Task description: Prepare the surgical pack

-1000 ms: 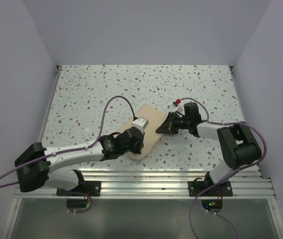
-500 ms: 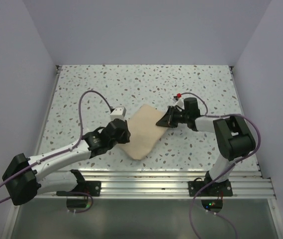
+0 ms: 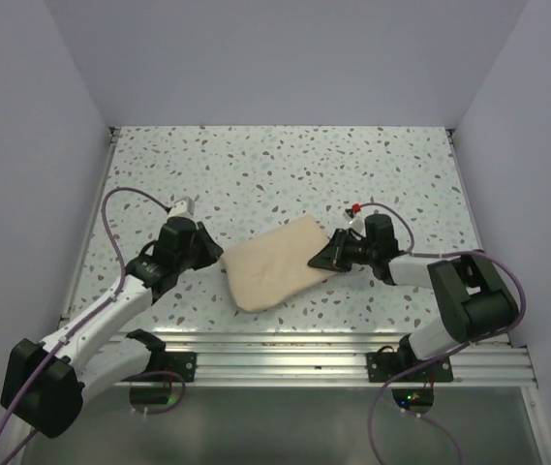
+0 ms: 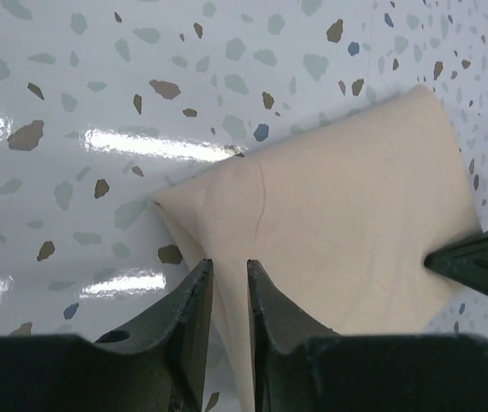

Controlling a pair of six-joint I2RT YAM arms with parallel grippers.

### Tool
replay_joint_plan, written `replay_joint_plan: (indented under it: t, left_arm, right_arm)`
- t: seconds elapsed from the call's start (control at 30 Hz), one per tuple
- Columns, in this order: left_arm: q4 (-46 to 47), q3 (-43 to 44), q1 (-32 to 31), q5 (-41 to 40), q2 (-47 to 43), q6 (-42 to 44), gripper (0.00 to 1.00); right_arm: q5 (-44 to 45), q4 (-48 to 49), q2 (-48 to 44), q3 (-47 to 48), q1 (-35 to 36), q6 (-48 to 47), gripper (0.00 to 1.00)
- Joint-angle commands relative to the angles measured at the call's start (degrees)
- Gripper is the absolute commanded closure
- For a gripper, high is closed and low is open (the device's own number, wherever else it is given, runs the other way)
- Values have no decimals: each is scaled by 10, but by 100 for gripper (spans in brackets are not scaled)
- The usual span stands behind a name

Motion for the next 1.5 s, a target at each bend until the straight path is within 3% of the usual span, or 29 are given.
replay_joint_plan:
  t: [0.0,0.1,0.13,0.17,0.27,0.43,0.6,0.8,0.97,1.17,1.27,1.37,1.47]
  left_arm:
    - [78,-17,64,162,23,10,73]
    - [143,-35,86,232,34,12,77]
    - [162,-46,86,246,28,7,83]
    - [240,-53,86,285,28,-10,100]
    - [339,-59,70,349,68,-53,100]
    - [341,-66,20,276,84,-63,100]
    - [416,-94,1,292,156,-83,100]
    - [355,-118,27,221,185,-58,100]
    - [280,-126,54,183,159,-28,100]
    - [172,-71,43,127,6,3,100]
    - [91,-44,36,109,-41,12,100]
    - [45,-40,36,95,-89,12,87]
    - [25,-40,36,87,-117,9,71]
  right_arm:
    - [0,-38,-35,-10,13,-2,87]
    - [2,-74,-70,16,14,-23,86]
    - [-1,-80,-69,42,13,-27,86]
    - [-8,-79,-60,58,14,-26,86]
    - [-16,-70,-36,116,26,-12,86]
    - [-45,-3,70,195,56,35,87]
    - [-62,52,157,238,113,65,87]
    - [-56,110,230,204,106,79,89]
    - [-51,90,212,187,82,44,89]
    - [3,-137,71,229,83,-79,88]
    - [75,-329,-9,226,87,-159,86]
    - [169,-473,-70,216,139,-225,86]
    - [237,-508,-135,148,197,-214,87]
